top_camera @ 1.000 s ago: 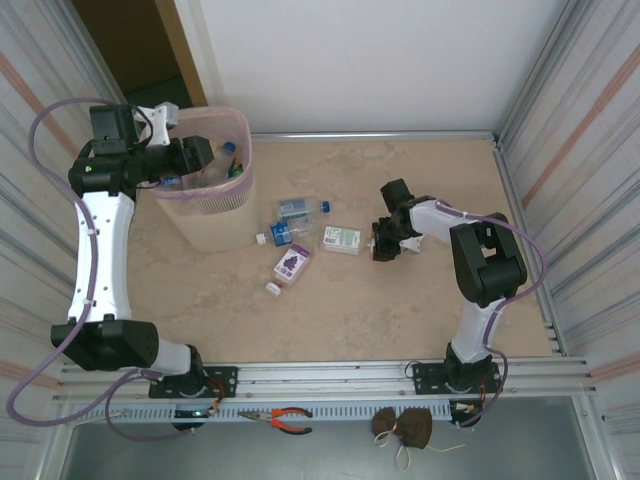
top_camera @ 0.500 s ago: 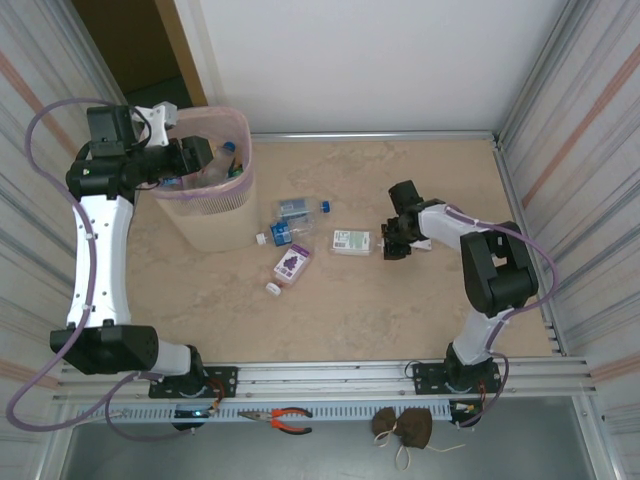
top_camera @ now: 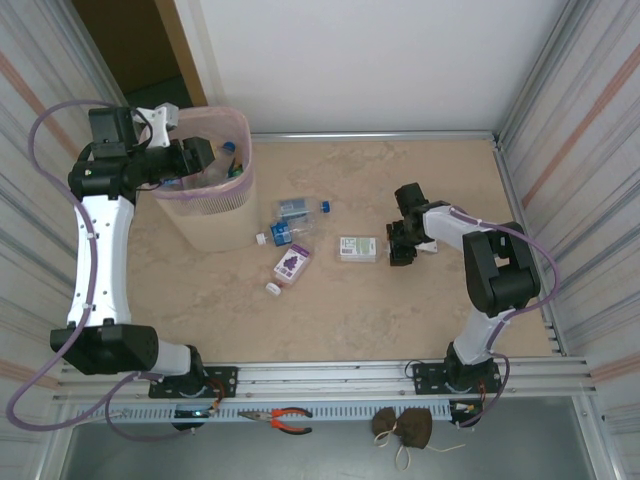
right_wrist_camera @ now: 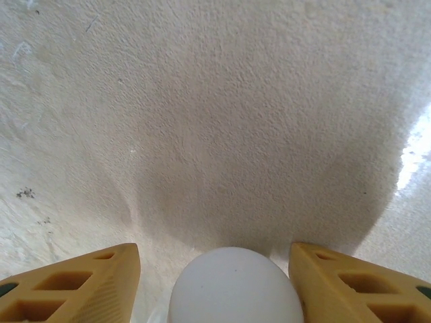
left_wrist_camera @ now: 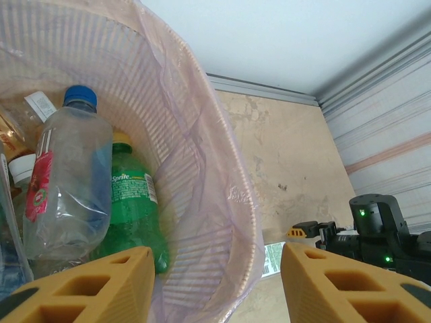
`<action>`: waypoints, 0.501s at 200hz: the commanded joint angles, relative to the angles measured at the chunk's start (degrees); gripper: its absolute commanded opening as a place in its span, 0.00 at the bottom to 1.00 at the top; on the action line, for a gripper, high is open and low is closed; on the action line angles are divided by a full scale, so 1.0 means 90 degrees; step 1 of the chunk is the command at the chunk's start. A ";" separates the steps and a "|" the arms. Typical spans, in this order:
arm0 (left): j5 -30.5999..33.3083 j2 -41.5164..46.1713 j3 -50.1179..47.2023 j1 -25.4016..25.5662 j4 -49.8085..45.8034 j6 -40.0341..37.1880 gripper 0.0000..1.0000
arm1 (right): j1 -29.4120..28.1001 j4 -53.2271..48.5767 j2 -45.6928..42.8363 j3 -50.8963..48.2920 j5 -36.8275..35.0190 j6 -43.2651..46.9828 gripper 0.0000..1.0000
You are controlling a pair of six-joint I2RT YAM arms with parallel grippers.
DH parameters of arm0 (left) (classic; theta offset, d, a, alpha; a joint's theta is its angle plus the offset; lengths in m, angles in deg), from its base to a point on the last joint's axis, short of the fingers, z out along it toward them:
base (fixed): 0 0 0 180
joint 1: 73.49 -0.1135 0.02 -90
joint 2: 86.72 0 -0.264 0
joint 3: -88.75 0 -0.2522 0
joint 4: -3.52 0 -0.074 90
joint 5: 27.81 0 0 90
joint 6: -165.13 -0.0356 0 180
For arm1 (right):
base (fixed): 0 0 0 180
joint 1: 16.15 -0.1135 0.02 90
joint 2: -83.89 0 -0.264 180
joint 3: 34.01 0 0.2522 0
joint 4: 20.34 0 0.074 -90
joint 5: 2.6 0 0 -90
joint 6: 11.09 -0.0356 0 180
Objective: Put the plastic bottles in the bin
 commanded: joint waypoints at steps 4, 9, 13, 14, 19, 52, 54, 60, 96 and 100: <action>-0.0128 0.0227 -0.0083 -0.0044 0.0096 0.0072 0.52 | -0.0051 -0.0309 0.0045 0.0013 0.0197 -0.0386 0.60; -0.0131 0.0233 -0.0083 -0.0046 0.0098 0.0069 0.53 | -0.0062 -0.0287 0.0067 0.0019 0.0223 -0.0413 0.61; -0.0123 0.0226 -0.0078 -0.0043 0.0101 0.0081 0.53 | -0.0066 -0.0262 0.0074 0.0026 0.0247 -0.0437 0.61; -0.0127 0.0231 -0.0081 -0.0042 0.0099 0.0078 0.53 | -0.0071 -0.0258 0.0078 0.0031 0.0251 -0.0437 0.61; -0.0128 0.0236 -0.0084 -0.0041 0.0102 0.0082 0.53 | -0.0083 -0.0228 0.0095 0.0043 0.0285 -0.0466 0.61; -0.0099 0.0247 -0.0093 -0.0043 0.0092 0.0060 0.53 | -0.0173 -0.0062 0.0161 0.0048 0.0512 -0.0651 0.62; -0.0094 0.0250 -0.0093 -0.0044 0.0095 0.0058 0.53 | -0.0177 -0.0060 0.0154 0.0052 0.0514 -0.0645 0.62; -0.0093 0.0257 -0.0093 -0.0042 0.0083 0.0064 0.53 | -0.0197 -0.0060 0.0150 0.0051 0.0528 -0.0665 0.62; -0.0066 0.0264 -0.0065 -0.0043 0.0072 0.0063 0.53 | -0.0241 -0.0153 -0.0159 -0.0046 0.0375 -0.0813 0.62; -0.0071 0.0265 -0.0066 -0.0041 0.0068 0.0065 0.53 | -0.0241 -0.0180 -0.0194 -0.0044 0.0364 -0.0825 0.62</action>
